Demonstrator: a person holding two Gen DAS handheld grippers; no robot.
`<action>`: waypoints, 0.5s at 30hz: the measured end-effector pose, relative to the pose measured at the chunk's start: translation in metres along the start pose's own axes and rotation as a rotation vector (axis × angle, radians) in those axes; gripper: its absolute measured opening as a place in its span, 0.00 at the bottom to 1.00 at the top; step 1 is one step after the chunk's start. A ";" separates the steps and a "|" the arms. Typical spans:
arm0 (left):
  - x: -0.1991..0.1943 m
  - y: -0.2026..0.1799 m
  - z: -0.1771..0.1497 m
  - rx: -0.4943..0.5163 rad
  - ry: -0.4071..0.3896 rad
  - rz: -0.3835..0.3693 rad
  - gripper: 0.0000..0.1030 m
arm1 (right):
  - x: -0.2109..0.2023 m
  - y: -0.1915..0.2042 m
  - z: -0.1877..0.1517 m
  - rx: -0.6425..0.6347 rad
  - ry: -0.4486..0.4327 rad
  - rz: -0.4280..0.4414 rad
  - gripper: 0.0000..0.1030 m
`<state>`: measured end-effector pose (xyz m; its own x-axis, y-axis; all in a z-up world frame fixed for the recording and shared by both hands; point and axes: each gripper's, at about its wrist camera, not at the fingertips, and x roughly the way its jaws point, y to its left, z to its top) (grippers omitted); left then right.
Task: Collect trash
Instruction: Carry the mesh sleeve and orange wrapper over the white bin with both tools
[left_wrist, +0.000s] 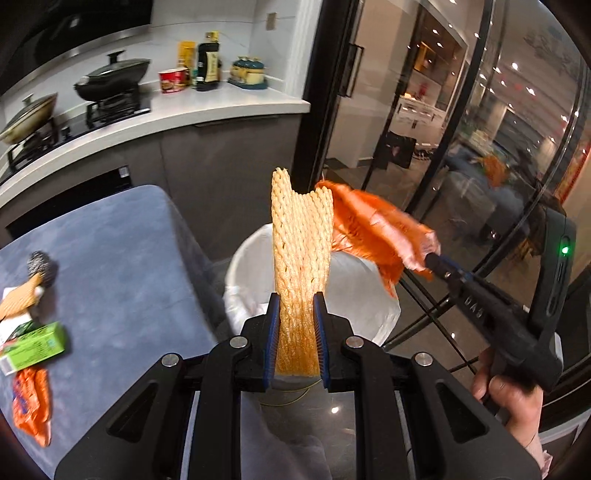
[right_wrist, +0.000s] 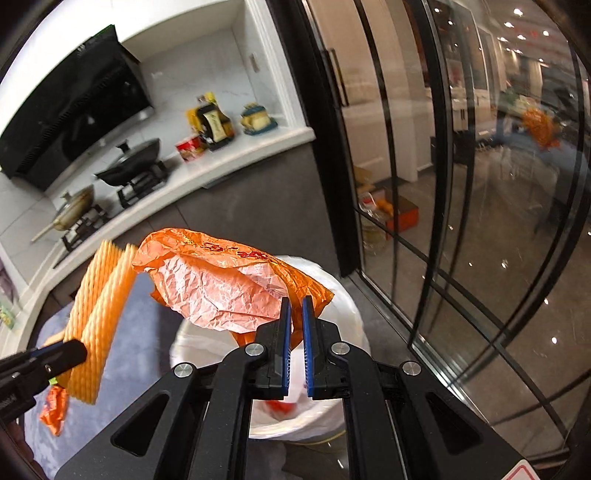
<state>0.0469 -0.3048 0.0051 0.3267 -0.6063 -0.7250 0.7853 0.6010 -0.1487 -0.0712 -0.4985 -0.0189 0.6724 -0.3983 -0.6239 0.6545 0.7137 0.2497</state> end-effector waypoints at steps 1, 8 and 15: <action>0.006 -0.002 0.001 0.006 0.008 -0.002 0.17 | 0.006 -0.004 -0.003 0.005 0.014 -0.012 0.06; 0.045 -0.015 0.002 0.026 0.069 0.000 0.17 | 0.027 -0.017 -0.006 0.030 0.051 -0.042 0.06; 0.060 -0.022 0.002 0.043 0.096 0.026 0.25 | 0.034 -0.020 -0.004 0.050 0.060 -0.047 0.16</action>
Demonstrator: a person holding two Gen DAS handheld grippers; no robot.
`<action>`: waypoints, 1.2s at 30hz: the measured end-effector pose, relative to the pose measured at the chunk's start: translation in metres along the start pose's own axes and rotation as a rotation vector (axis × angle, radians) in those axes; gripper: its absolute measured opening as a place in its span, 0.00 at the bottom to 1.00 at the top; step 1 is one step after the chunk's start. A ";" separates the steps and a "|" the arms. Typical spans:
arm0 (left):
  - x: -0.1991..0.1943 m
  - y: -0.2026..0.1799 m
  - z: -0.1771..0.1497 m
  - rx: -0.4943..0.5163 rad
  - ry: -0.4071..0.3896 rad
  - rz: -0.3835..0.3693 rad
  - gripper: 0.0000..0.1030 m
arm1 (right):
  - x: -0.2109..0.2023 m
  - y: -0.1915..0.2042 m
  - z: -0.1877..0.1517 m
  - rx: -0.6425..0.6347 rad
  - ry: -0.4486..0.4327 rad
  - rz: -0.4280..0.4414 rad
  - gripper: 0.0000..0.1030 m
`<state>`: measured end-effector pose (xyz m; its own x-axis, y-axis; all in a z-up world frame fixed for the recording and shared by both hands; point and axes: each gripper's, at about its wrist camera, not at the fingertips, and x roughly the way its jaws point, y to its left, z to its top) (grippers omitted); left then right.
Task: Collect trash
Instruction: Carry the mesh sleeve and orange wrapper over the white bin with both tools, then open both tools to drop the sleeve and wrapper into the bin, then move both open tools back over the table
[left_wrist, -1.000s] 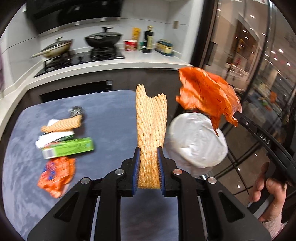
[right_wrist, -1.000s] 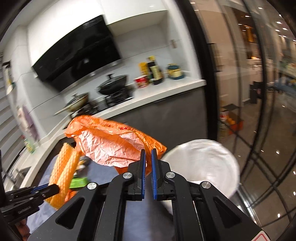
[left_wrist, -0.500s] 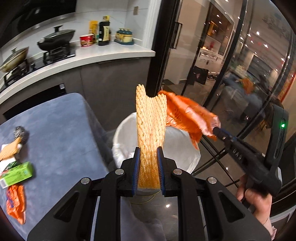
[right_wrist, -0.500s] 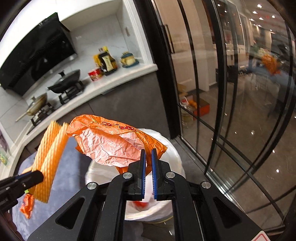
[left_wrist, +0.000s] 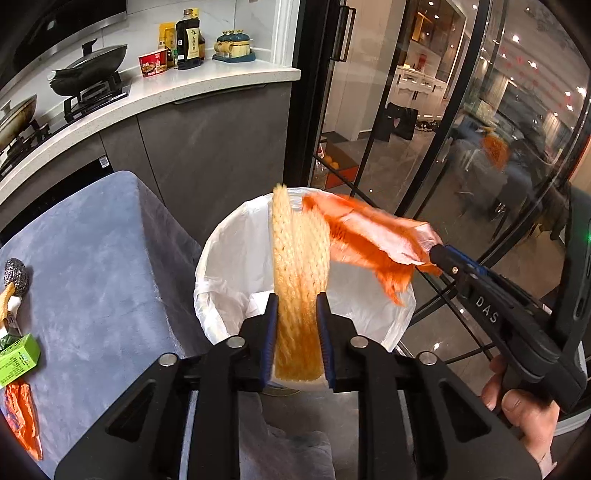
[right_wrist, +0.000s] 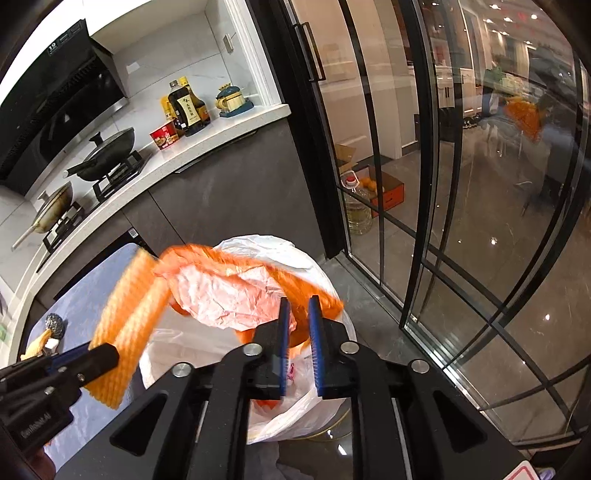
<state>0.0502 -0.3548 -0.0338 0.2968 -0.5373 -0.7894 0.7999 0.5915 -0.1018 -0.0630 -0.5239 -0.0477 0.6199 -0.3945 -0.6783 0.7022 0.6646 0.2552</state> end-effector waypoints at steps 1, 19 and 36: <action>0.000 0.000 0.000 -0.003 0.002 0.007 0.31 | -0.001 0.000 0.001 0.004 -0.004 0.000 0.20; -0.025 0.009 0.000 -0.029 -0.062 0.044 0.56 | -0.035 0.020 0.010 -0.021 -0.095 0.035 0.48; -0.073 0.047 -0.013 -0.087 -0.148 0.101 0.65 | -0.064 0.065 -0.003 -0.076 -0.136 0.097 0.63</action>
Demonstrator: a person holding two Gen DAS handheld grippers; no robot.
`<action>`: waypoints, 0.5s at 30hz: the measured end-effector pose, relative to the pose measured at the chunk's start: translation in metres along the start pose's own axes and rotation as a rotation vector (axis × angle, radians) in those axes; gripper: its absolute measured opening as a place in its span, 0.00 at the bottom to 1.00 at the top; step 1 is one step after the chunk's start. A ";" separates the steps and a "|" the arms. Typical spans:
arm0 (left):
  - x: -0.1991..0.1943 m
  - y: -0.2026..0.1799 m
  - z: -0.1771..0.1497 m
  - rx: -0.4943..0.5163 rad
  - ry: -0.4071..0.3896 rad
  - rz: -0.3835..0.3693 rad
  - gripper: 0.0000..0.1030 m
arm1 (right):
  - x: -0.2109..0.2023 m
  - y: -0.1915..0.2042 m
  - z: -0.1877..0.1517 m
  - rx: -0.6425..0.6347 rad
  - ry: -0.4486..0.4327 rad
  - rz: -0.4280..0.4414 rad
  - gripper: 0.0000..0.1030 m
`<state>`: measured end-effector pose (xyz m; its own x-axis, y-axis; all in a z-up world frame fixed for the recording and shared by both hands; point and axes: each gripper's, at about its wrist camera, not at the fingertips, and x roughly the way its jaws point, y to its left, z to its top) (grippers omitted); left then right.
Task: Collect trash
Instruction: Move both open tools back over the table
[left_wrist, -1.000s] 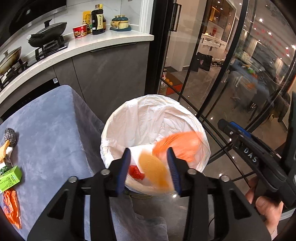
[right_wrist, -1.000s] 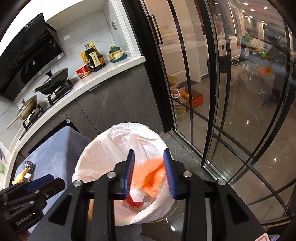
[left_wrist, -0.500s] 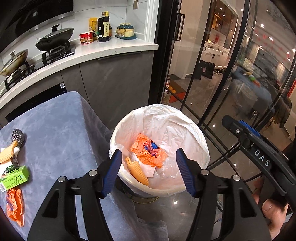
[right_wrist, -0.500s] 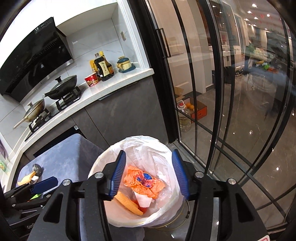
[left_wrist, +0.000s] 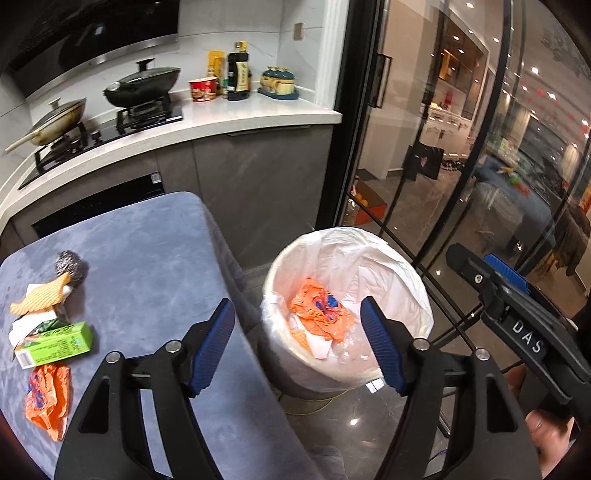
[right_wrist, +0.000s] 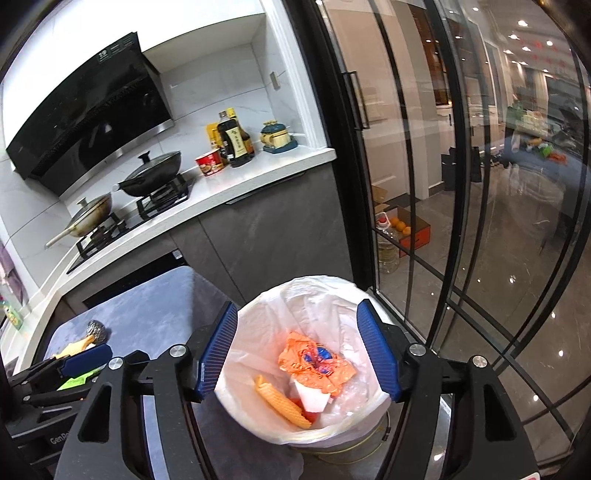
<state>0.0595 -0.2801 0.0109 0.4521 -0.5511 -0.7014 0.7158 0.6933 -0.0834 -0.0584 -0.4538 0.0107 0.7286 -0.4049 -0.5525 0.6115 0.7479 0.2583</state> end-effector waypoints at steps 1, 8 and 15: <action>-0.002 0.003 -0.001 -0.004 -0.002 0.005 0.65 | -0.001 0.004 -0.001 -0.007 0.003 0.006 0.64; -0.022 0.050 -0.021 -0.057 -0.021 0.111 0.74 | 0.001 0.042 -0.016 -0.061 0.038 0.062 0.64; -0.039 0.124 -0.047 -0.163 0.013 0.270 0.82 | 0.010 0.091 -0.038 -0.124 0.095 0.129 0.64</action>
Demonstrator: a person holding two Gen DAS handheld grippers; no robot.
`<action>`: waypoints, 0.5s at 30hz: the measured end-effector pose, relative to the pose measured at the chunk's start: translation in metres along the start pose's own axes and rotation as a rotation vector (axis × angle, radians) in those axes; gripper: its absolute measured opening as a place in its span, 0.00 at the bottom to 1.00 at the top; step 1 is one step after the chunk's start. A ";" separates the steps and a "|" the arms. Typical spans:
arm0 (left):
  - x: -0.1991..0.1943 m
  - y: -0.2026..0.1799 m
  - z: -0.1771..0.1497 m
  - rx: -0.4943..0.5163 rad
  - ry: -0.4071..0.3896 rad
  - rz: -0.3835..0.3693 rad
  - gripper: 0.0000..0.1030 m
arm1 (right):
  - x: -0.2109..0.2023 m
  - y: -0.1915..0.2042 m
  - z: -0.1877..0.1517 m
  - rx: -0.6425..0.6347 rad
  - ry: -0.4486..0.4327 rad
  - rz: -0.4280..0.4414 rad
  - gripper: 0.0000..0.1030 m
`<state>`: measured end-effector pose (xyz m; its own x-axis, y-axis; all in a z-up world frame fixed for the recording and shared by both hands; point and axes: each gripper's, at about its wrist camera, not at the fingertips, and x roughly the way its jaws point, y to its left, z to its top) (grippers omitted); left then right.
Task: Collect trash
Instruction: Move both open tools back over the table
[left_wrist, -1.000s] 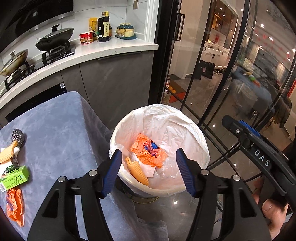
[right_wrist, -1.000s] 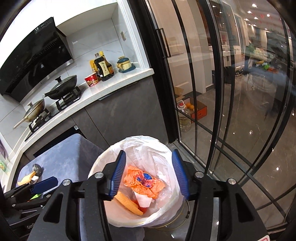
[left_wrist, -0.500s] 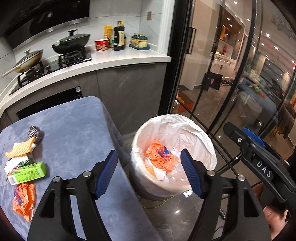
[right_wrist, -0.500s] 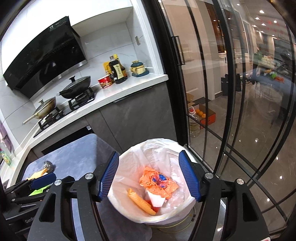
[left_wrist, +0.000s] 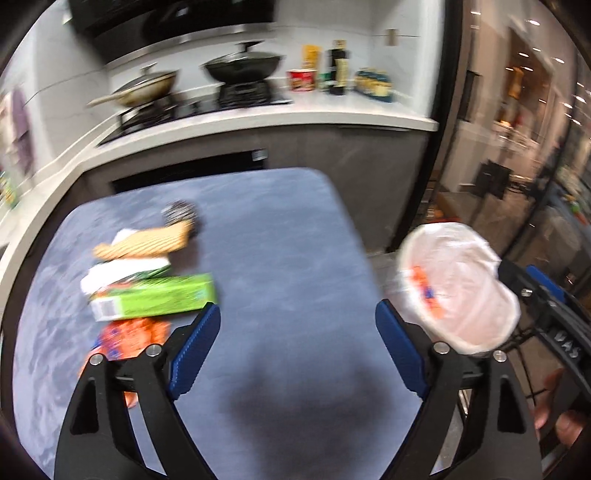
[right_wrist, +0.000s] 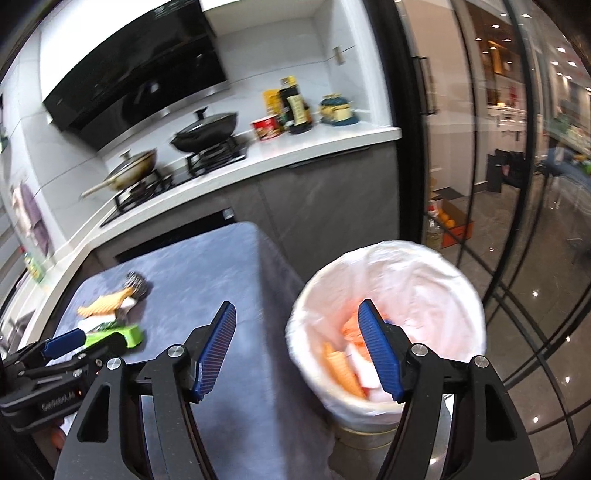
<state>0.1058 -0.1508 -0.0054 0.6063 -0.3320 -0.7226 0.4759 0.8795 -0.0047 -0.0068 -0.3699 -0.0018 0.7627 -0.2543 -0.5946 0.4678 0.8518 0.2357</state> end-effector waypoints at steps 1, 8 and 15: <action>0.001 0.014 -0.002 -0.022 0.005 0.022 0.84 | 0.003 0.009 -0.003 -0.012 0.010 0.013 0.64; 0.002 0.101 -0.020 -0.152 0.040 0.126 0.87 | 0.020 0.060 -0.014 -0.067 0.058 0.073 0.64; 0.007 0.165 -0.041 -0.254 0.074 0.177 0.88 | 0.035 0.111 -0.027 -0.120 0.099 0.127 0.64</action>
<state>0.1625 0.0062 -0.0399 0.6132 -0.1491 -0.7757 0.1876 0.9814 -0.0404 0.0600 -0.2720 -0.0176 0.7621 -0.1003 -0.6397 0.3097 0.9241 0.2241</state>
